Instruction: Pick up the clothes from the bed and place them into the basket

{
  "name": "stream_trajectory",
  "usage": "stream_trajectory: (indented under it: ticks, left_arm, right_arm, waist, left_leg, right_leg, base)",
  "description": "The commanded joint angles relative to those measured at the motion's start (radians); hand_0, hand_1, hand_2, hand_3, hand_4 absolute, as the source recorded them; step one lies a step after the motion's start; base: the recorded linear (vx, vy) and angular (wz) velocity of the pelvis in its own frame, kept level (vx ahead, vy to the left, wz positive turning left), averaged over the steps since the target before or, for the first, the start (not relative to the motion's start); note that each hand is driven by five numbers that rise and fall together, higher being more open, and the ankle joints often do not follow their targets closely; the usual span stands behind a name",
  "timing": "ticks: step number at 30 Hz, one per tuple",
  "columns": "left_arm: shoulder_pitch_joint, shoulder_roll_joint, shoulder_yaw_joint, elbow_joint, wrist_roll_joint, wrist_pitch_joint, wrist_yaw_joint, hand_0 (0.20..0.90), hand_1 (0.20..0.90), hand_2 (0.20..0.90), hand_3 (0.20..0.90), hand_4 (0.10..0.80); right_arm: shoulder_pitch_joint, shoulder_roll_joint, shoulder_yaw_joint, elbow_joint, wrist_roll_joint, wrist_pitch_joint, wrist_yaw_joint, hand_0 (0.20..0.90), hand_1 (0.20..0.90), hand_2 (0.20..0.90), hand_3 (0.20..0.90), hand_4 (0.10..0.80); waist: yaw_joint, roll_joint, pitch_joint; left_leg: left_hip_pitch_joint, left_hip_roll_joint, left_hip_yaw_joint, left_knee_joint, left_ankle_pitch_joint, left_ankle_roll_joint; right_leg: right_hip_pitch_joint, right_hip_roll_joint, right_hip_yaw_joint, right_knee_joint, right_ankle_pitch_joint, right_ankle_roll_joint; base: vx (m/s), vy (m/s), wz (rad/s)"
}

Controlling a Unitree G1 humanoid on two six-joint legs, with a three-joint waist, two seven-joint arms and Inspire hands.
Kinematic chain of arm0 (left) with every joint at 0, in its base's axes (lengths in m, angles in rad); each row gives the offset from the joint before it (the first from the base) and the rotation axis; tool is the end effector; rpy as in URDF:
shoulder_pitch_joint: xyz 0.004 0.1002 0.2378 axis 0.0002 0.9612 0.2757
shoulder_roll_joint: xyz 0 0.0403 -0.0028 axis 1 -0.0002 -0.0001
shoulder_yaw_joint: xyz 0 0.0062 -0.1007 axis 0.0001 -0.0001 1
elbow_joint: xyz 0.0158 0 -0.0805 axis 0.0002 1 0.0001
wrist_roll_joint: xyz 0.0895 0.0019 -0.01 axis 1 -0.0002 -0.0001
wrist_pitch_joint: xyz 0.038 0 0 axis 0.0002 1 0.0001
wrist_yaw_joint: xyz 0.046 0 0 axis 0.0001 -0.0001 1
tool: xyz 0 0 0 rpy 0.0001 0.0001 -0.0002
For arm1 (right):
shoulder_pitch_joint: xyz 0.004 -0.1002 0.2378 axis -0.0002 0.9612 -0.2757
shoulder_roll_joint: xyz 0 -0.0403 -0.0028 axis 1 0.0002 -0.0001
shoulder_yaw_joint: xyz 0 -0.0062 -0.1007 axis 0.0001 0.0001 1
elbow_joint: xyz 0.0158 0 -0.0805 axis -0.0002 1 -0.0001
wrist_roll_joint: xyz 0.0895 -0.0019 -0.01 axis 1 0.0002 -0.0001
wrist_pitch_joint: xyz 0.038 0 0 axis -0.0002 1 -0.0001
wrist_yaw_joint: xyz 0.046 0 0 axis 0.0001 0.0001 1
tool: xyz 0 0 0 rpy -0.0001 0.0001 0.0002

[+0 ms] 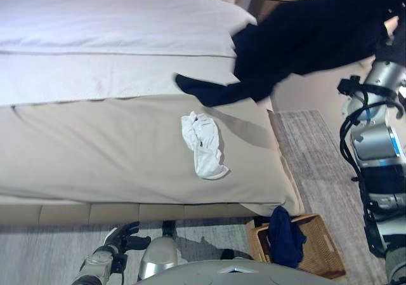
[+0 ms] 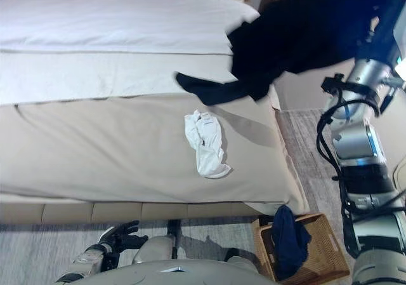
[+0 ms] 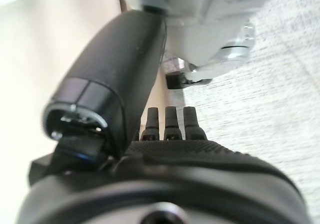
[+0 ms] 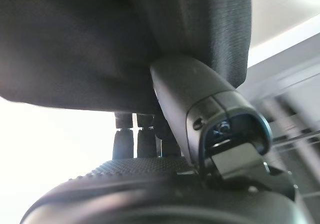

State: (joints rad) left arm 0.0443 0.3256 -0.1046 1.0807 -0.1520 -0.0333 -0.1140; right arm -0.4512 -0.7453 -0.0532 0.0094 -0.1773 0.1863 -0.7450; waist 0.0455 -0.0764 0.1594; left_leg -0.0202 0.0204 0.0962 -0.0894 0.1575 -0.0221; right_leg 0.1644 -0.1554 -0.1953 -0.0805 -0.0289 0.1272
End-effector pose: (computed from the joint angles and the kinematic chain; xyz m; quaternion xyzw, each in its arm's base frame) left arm 0.0781 0.2487 -0.0893 0.0715 0.5193 0.0308 0.8511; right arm 0.2537 -0.2636 0.1970 -0.3397 -0.2836 -0.4228 0.7908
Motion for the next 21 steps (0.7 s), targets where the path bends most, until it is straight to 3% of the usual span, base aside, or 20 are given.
stream_trajectory:
  ticks: [1, 6, 15, 18, 21]
  left_arm:
    - [-0.050, -0.020, -0.084, 0.042, 0.023, 0.005, -0.022, 0.900, 0.900, 0.900, 0.900, 0.800]
    - [-0.055, -0.024, -0.094, 0.029, 0.041, 0.019, -0.035, 0.900, 0.900, 0.900, 0.900, 0.800]
    - [-0.062, -0.020, -0.121, 0.003, 0.054, 0.030, -0.041, 0.900, 0.900, 0.900, 0.900, 0.800]
    - [-0.059, -0.012, -0.134, -0.004, 0.052, 0.020, -0.044, 0.900, 0.900, 0.900, 0.900, 0.800]
    - [-0.066, -0.002, -0.154, -0.018, 0.038, 0.004, -0.041, 0.900, 0.900, 0.900, 0.900, 0.800]
  right_arm:
    - [-0.040, -0.136, -0.140, -0.111, -0.055, -0.171, -0.188, 0.300, 0.300, 0.300, 0.200, 0.100]
    - [0.041, -0.118, -0.190, -0.127, -0.057, -0.181, -0.171, 0.300, 0.300, 0.300, 0.200, 0.100]
    - [0.237, -0.020, -0.196, 0.047, 0.065, -0.201, 0.046, 0.300, 0.300, 0.300, 0.200, 0.100]
    - [0.276, 0.003, -0.168, 0.164, 0.085, -0.146, 0.145, 0.300, 0.300, 0.300, 0.200, 0.100]
    - [0.272, -0.008, -0.128, 0.283, 0.026, -0.071, 0.162, 0.300, 0.300, 0.300, 0.200, 0.100]
  waist:
    - [-0.026, 0.023, -0.087]
    - [-0.063, 0.033, -0.091]
    - [-0.140, 0.046, -0.090]
    - [-0.151, 0.053, -0.079]
    - [-0.156, 0.065, -0.055]
  left_leg:
    - [0.147, -0.005, 0.082, 0.002, -0.235, 0.030]
    - [0.163, -0.003, 0.106, 0.002, -0.242, 0.029]
    - [0.170, 0.016, 0.159, 0.002, -0.237, 0.018]
    - [0.164, 0.019, 0.172, 0.002, -0.231, 0.017]
    - [0.146, 0.024, 0.178, 0.002, -0.222, 0.013]
  right_leg:
    - [-0.056, 0.071, -0.020, 0.037, 0.009, -0.033]
    - [-0.054, 0.078, 0.011, 0.031, 0.012, -0.036]
    - [-0.072, 0.094, 0.074, 0.001, 0.040, -0.032]
    - [-0.087, 0.098, 0.085, 0.000, 0.045, -0.033]
    - [-0.112, 0.102, 0.086, 0.000, 0.053, -0.036]
  base:
    - [-0.013, -0.059, -0.28]
    - [-0.005, -0.056, -0.38]
    - [-0.026, -0.102, -0.29]
    - [-0.040, -0.133, -0.18]
    - [-0.127, -0.142, -0.12]
